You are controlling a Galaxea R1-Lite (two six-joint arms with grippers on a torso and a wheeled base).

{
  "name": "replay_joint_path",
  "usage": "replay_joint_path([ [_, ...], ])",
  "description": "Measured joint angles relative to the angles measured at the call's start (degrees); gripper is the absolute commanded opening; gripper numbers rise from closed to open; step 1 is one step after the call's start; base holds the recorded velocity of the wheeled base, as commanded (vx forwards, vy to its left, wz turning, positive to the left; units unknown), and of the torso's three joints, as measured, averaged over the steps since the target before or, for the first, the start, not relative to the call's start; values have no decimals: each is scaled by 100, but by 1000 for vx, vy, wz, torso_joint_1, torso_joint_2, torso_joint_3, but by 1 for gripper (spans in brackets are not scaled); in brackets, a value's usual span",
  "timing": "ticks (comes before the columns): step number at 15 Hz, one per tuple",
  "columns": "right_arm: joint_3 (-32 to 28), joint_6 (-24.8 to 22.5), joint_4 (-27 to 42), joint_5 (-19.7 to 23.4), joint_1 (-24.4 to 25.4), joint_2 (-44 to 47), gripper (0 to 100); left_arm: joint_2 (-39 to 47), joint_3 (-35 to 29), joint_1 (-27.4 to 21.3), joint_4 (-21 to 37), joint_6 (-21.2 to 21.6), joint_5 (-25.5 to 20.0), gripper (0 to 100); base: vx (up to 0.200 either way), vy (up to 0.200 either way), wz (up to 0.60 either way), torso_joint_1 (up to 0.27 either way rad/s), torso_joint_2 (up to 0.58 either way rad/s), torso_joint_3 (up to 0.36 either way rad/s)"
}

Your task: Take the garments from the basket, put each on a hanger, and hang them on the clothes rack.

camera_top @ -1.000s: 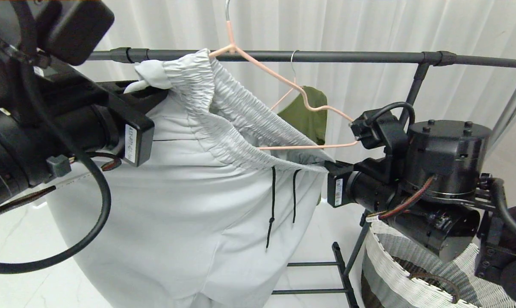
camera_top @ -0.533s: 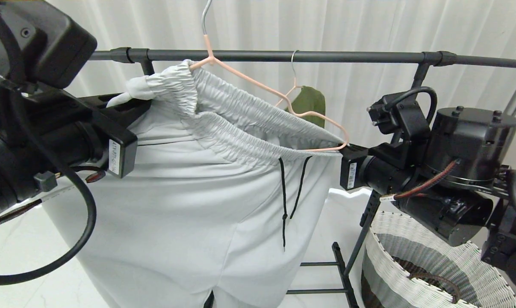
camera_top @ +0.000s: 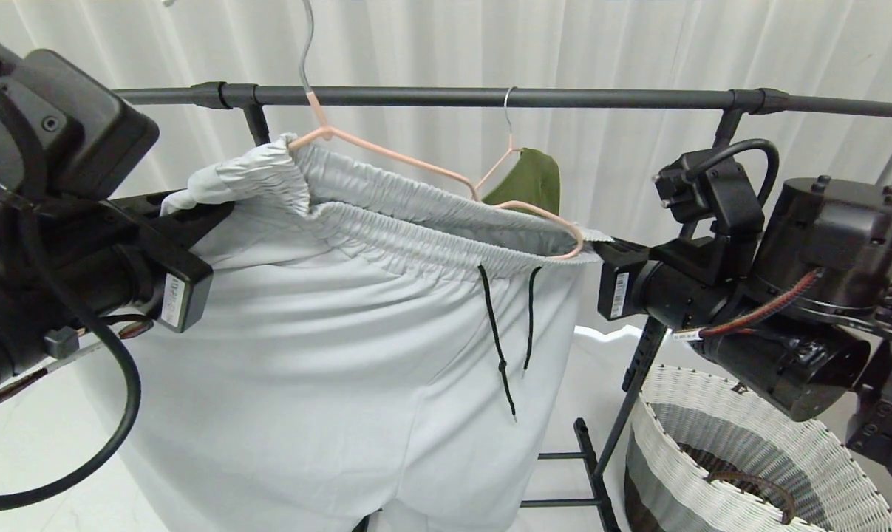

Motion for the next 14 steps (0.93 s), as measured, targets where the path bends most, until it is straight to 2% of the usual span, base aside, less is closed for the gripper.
replay_joint_path([
  [3, 63, 0, -2, 112, 48, -132, 0, -13, 160, 102, -9, 257, 2, 0, 0, 0, 0, 0, 0, 0],
  [7, 400, -18, 30, 611, 240, -461, 0, -6, 247, 238, -5, 297, 11, 0, 0, 0, 0, 0, 0, 0],
  [14, 344, -119, 33, 650, 775, -372, 0, 6, 239, 233, -7, 306, 44, 0, 0, 0, 0, 0, 0, 0],
])
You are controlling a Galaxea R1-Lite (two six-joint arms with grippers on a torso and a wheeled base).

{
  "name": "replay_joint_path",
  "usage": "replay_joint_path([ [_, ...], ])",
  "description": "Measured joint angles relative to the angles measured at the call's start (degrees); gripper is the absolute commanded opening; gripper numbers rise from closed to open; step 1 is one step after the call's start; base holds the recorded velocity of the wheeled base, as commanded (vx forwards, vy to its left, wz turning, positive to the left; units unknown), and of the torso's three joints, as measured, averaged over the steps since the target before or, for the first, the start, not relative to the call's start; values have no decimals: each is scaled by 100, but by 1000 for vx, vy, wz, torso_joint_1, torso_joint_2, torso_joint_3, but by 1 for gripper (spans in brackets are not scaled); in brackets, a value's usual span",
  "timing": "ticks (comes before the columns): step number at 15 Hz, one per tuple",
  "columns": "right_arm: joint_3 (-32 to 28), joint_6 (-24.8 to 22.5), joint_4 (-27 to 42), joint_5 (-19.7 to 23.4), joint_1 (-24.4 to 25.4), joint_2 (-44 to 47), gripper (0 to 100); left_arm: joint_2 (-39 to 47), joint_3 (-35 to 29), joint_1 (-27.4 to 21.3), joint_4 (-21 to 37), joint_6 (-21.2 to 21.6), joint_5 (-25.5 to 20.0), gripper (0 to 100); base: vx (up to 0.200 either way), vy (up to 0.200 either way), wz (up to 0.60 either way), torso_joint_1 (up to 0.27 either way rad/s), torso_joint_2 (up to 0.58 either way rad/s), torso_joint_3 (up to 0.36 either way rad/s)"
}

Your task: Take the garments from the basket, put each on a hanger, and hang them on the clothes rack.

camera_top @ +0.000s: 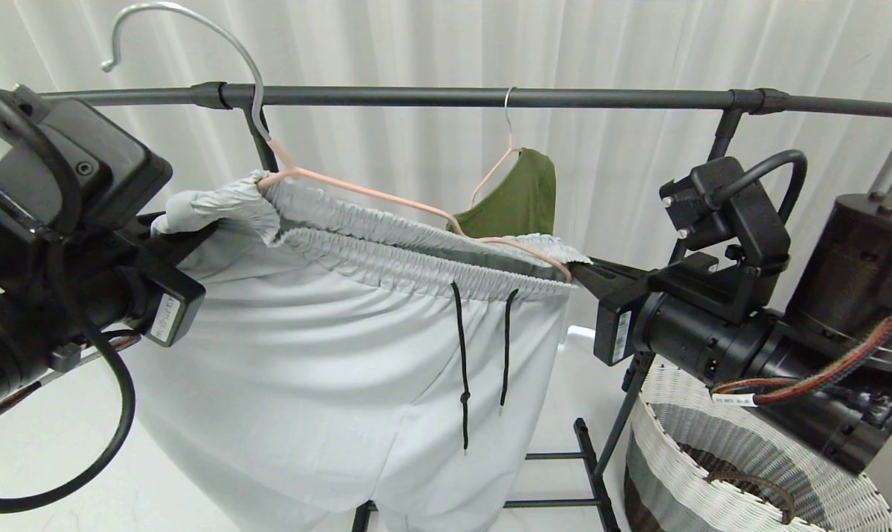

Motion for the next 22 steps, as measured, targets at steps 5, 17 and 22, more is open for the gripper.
replay_joint_path([
  [5, -168, 0, -2, 5, 122, 212, 0, 18, -39, -172, -4, 35, -20, 0, 0, 0, 0, 0, 0, 0],
  [17, -482, -11, -27, 9, -273, 505, 0, 311, -306, -1, -11, 299, -39, 0, 0, 0, 0, 0, 0, 0],
  [22, -512, -62, 79, 126, -328, 378, 0, 380, -276, 380, -219, 499, 44, 0, 0, 0, 0, 0, 0, 0],
])
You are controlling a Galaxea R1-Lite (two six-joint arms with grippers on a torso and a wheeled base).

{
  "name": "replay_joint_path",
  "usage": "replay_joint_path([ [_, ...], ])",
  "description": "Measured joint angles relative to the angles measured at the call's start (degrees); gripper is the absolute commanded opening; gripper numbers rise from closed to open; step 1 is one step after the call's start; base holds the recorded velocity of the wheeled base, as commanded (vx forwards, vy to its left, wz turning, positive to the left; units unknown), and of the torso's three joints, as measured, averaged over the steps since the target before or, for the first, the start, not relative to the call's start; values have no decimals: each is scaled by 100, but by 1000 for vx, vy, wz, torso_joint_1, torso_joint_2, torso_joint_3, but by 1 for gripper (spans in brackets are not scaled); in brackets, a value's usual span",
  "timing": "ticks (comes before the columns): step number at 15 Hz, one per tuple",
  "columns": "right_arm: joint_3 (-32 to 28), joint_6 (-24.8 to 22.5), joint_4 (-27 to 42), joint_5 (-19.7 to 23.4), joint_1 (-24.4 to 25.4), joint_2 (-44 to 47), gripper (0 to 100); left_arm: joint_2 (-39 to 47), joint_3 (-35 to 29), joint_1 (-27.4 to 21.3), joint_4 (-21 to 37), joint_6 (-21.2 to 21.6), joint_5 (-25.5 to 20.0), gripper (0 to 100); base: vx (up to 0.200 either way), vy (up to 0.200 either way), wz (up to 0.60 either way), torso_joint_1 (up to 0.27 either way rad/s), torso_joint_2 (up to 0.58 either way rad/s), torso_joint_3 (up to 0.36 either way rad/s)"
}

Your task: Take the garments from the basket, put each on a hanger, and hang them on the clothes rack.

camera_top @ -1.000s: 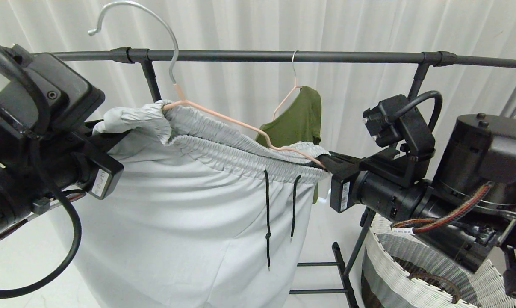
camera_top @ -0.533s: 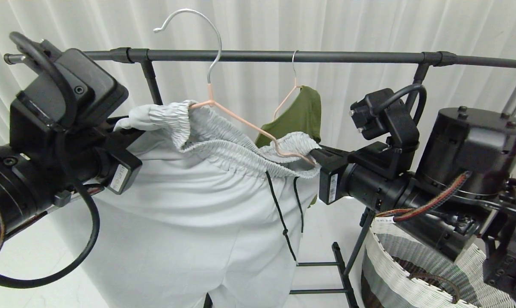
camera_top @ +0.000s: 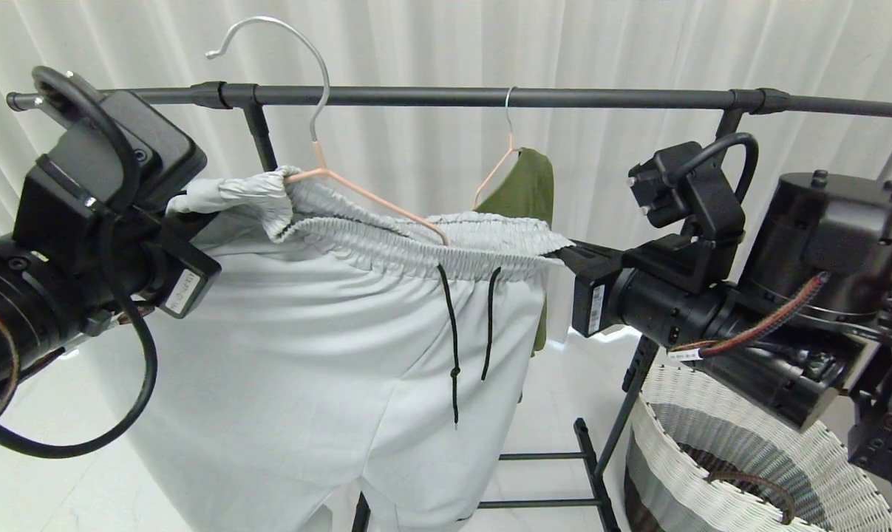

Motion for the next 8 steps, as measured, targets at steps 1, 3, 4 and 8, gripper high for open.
replay_joint_path([
  [1, 0, 2, 90, 9, 90, -50, 0, 30, -2, 0, 0, -208, 90, 0, 0, 0, 0, 0, 0, 0],
  [3, 17, 2, 362, 33, 344, -169, 0, 112, -48, -119, 2, -716, 574, 0, 0, 0, 0, 0, 0, 0],
  [4, 24, -1, 444, 68, 441, -222, 0, 149, -91, -201, 5, -884, 789, 0, 0, 0, 0, 0, 0, 0],
  [8, 124, -246, 701, 197, 553, -417, 0, 241, -243, -423, -22, -1284, 1136, 0, 0, 0, 0, 0, 0, 0],
])
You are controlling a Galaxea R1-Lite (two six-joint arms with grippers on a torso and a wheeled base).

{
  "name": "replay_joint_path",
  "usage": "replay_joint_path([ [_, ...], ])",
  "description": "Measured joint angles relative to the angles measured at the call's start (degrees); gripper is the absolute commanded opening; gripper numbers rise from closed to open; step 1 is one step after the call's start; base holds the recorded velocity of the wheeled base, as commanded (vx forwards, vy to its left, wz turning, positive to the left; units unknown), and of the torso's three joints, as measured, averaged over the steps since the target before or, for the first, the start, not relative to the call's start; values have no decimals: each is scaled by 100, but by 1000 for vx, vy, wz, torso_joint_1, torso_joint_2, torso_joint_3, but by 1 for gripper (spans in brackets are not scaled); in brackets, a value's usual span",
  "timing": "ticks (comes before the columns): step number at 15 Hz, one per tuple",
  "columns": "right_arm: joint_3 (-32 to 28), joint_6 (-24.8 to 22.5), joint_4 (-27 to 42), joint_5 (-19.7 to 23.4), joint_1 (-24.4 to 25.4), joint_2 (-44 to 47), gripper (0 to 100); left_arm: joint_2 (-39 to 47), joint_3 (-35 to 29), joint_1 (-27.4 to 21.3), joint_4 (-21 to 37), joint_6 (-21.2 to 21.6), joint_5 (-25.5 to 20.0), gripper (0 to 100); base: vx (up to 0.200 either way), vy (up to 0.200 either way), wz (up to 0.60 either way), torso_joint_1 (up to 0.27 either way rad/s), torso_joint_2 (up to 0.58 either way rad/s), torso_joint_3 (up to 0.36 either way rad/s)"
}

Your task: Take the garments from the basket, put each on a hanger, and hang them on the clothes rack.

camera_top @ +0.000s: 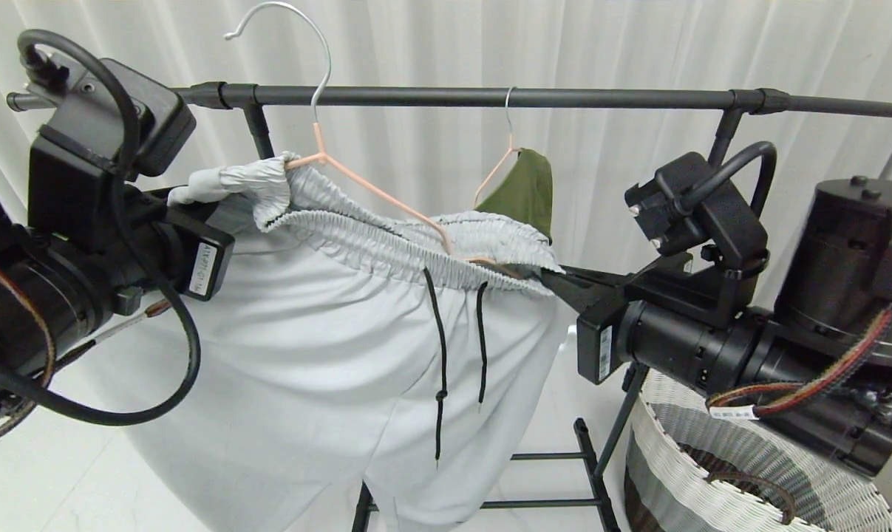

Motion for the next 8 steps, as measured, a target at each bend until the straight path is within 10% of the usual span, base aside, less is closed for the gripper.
replay_joint_path([
  [2, 107, -1, 160, -9, 9, -135, 0, 21, -48, -2, -205, 5, 2, 0, 0, 0, 0, 0, 0, 0],
  [3, 190, -1, 261, 7, 15, -236, 100, 32, -52, -5, -238, 5, 29, 0, 0, 0, 0, 0, 0, 0],
  [8, 416, -105, 329, 32, 94, -722, 100, 32, 22, -193, -279, -28, -272, 0, 0, 0, 0, 0, 0, 0],
])
